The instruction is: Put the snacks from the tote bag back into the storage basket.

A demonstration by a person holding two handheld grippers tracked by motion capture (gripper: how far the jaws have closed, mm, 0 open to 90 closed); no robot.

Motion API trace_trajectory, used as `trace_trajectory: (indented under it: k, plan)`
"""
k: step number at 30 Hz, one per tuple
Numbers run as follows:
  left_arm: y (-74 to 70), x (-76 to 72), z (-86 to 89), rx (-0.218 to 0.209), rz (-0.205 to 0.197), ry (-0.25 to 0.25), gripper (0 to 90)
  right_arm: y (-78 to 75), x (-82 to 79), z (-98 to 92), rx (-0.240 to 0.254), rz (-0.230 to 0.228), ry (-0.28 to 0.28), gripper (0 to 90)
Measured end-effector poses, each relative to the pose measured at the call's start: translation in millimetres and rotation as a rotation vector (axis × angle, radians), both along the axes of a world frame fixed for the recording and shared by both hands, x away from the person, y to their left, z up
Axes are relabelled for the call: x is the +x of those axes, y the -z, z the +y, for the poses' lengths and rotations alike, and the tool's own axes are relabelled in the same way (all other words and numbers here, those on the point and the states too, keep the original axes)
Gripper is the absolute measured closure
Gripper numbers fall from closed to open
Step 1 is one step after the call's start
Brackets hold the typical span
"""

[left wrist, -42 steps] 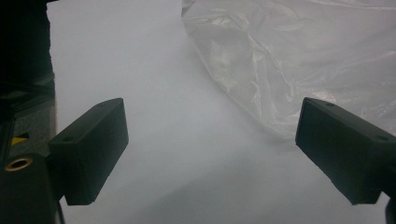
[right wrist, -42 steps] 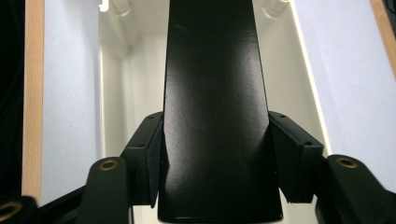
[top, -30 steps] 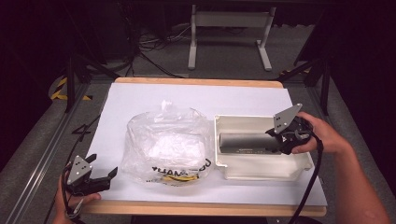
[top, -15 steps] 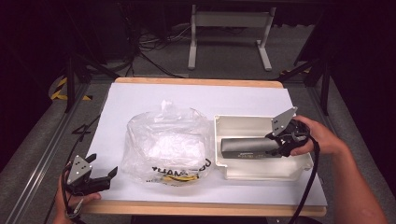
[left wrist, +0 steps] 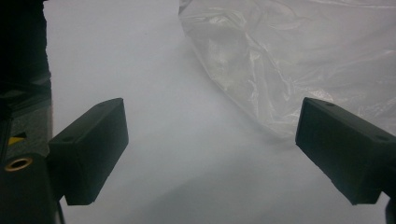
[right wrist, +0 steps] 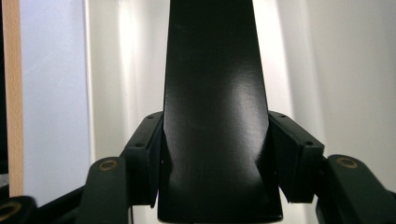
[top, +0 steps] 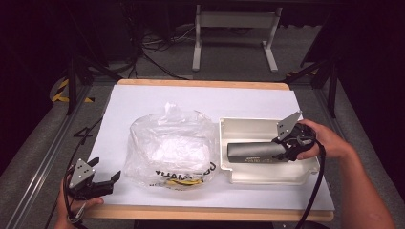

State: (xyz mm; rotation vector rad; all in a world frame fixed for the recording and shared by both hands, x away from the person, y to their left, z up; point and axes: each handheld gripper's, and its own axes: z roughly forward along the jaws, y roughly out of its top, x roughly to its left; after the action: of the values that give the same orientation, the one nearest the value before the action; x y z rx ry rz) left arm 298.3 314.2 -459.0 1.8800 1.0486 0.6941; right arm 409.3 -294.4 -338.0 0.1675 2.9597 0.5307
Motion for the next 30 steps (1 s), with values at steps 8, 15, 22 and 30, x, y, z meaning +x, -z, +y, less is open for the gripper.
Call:
trace_trajectory:
  k: [8, 15, 22, 30]
  plan:
    - [0.3, 0.4, -0.7, 0.005, 0.006, 0.004, 10.4, 5.9, 2.4, -1.2, -0.029, 0.007, 0.002, 42.4]
    - [0.9, 1.0, -1.1, 0.007, 0.008, 0.006, 10.4, 13.2, 4.2, -1.1, -0.068, 0.012, 0.004, 42.4]
    - [1.3, 1.3, -1.6, 0.01, 0.012, 0.009, 10.4, 23.3, 6.5, 1.2, -0.125, 0.029, 0.015, 42.3]
    - [1.7, 1.3, -1.6, 0.008, 0.016, 0.012, 10.3, 28.2, 9.0, 4.2, -0.151, 0.04, 0.019, 42.1]
